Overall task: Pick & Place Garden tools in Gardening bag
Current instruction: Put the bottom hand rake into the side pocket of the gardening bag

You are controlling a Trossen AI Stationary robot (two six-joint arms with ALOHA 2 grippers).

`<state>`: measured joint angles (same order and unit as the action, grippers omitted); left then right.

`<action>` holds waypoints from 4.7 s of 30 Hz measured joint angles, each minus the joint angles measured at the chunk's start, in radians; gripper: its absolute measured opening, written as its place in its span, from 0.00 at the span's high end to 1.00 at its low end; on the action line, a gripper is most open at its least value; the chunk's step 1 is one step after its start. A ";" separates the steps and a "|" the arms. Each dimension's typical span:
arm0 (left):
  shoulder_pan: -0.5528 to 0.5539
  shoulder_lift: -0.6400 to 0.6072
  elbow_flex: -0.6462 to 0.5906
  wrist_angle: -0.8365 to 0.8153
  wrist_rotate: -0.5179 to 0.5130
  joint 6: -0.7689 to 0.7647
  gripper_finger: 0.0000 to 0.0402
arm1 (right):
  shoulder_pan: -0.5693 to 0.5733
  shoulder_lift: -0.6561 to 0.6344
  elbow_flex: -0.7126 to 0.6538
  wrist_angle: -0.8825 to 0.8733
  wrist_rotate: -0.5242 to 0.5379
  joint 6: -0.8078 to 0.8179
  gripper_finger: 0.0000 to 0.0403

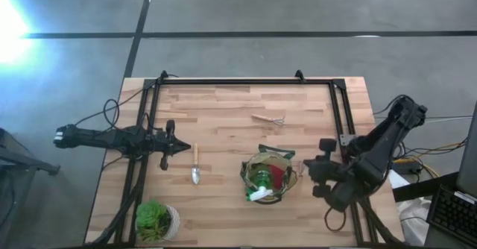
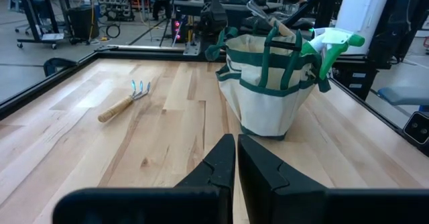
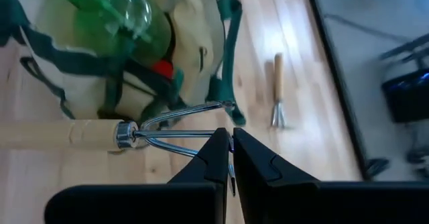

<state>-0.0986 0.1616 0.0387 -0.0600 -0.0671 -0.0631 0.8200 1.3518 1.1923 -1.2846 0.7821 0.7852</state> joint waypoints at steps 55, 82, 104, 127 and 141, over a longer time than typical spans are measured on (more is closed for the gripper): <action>0.000 0.006 -0.002 0.017 -0.002 0.000 0.94 | 0.097 0.310 0.272 -0.287 0.148 0.203 0.98; 0.000 0.006 -0.002 0.021 -0.001 0.000 0.94 | 0.055 0.298 0.258 -0.286 0.267 -0.172 0.98; 0.000 0.006 -0.004 0.025 0.000 0.000 0.94 | 0.059 0.237 0.119 -0.281 0.386 -0.179 0.98; 0.000 0.006 -0.005 0.024 0.000 0.000 0.94 | 0.077 0.239 -0.014 -0.223 0.394 0.019 0.98; 0.000 0.006 -0.005 0.024 0.000 0.000 0.94 | 0.077 0.239 -0.116 -0.104 0.393 0.019 0.98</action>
<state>-0.0984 0.1671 0.0338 -0.0361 -0.0671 -0.0635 0.8971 1.5909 1.0764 -1.3888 1.1748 0.8040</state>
